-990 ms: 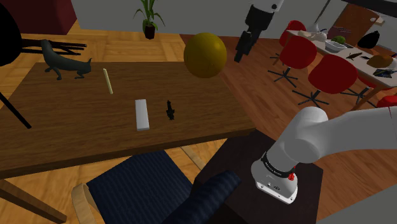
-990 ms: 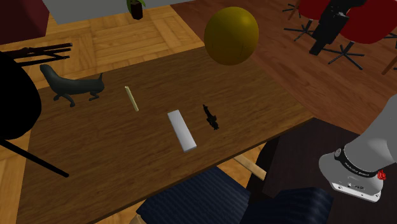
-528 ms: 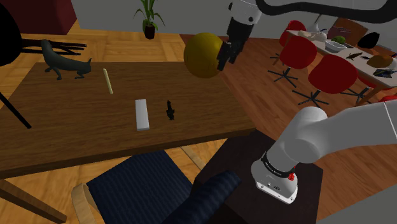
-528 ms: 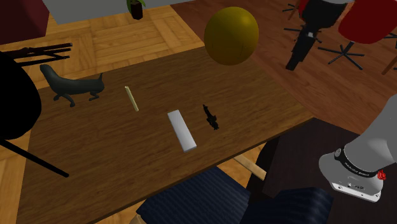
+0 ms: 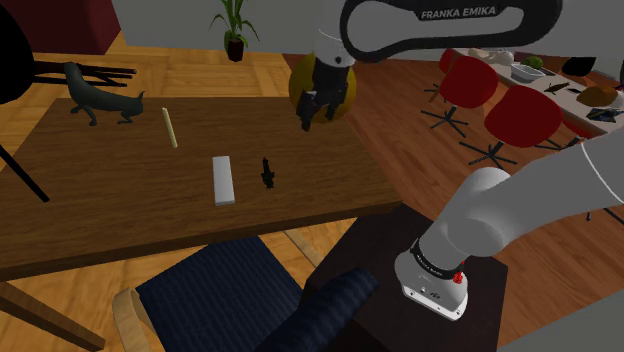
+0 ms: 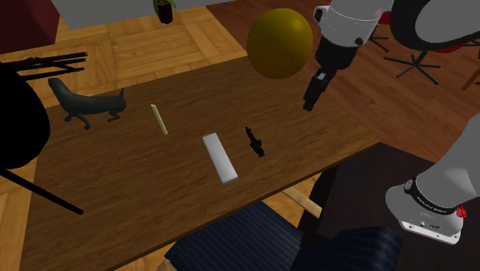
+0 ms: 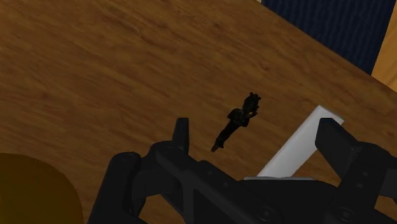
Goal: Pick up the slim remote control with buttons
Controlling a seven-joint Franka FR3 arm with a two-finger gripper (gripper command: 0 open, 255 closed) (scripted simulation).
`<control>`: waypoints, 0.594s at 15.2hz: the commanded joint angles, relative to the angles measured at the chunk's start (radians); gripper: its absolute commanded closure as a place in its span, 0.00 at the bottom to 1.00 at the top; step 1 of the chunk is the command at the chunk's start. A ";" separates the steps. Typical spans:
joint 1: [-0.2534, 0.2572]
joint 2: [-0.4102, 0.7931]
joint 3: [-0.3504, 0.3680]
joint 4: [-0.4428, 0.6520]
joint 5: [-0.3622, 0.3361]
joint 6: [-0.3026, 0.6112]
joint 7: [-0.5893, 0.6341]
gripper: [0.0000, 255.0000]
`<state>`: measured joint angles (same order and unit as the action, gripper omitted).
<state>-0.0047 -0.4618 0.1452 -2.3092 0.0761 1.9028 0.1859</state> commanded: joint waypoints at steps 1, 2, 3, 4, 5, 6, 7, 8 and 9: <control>0.000 0.063 0.026 0.006 0.003 0.055 0.050 0.00; 0.000 0.097 0.039 0.016 0.002 0.078 0.075 0.00; 0.000 0.131 0.051 0.027 0.001 0.099 0.100 0.00; -0.001 0.165 0.063 0.039 -0.002 0.120 0.126 0.00; -0.001 0.201 0.074 0.053 -0.006 0.140 0.151 0.00; 0.000 0.237 0.085 0.068 -0.012 0.159 0.177 0.00; 0.000 0.274 0.095 0.085 -0.019 0.177 0.204 0.00; 0.000 0.312 0.104 0.103 -0.026 0.194 0.230 0.00; 0.002 0.350 0.112 0.122 -0.036 0.210 0.257 0.00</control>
<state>-0.0027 -0.1527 0.2496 -2.2063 0.0495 2.0934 0.4164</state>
